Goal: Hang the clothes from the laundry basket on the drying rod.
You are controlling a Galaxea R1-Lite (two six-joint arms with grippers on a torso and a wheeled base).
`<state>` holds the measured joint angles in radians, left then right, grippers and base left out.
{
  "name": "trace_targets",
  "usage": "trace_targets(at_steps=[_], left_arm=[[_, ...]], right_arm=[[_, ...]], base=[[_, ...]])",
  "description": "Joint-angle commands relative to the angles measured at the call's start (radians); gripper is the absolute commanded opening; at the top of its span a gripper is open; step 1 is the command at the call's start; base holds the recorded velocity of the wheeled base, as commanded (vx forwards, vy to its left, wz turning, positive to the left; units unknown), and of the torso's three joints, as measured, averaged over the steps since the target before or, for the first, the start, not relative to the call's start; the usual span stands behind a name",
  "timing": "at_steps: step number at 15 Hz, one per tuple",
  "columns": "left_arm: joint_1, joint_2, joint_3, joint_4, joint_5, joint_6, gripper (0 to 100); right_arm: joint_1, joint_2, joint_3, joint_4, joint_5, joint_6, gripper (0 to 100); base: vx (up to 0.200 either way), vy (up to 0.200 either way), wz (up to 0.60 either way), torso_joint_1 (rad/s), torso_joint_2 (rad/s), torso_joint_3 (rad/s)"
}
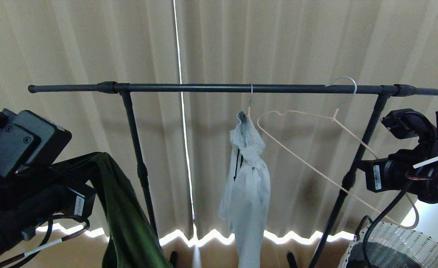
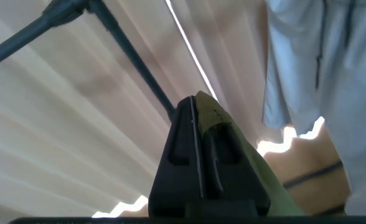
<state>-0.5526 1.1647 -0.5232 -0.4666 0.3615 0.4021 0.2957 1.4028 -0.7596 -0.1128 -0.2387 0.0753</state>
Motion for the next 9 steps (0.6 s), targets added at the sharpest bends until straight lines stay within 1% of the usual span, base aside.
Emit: trace_targets(at_steps=[1,9], left_arm=[[0.000,0.003,0.000,-0.001,0.001,0.000,0],[0.000,0.004,0.005,-0.001,0.001,0.004,0]], right_arm=[[0.000,-0.015,0.005,-0.002,-0.001,0.000,0],[0.003,-0.033,0.022,-0.002,0.002,0.001,0]], base=[[-0.200,0.000,0.00,0.002,0.00,-0.002],[-0.200,0.000,0.00,0.005,0.00,0.002]])
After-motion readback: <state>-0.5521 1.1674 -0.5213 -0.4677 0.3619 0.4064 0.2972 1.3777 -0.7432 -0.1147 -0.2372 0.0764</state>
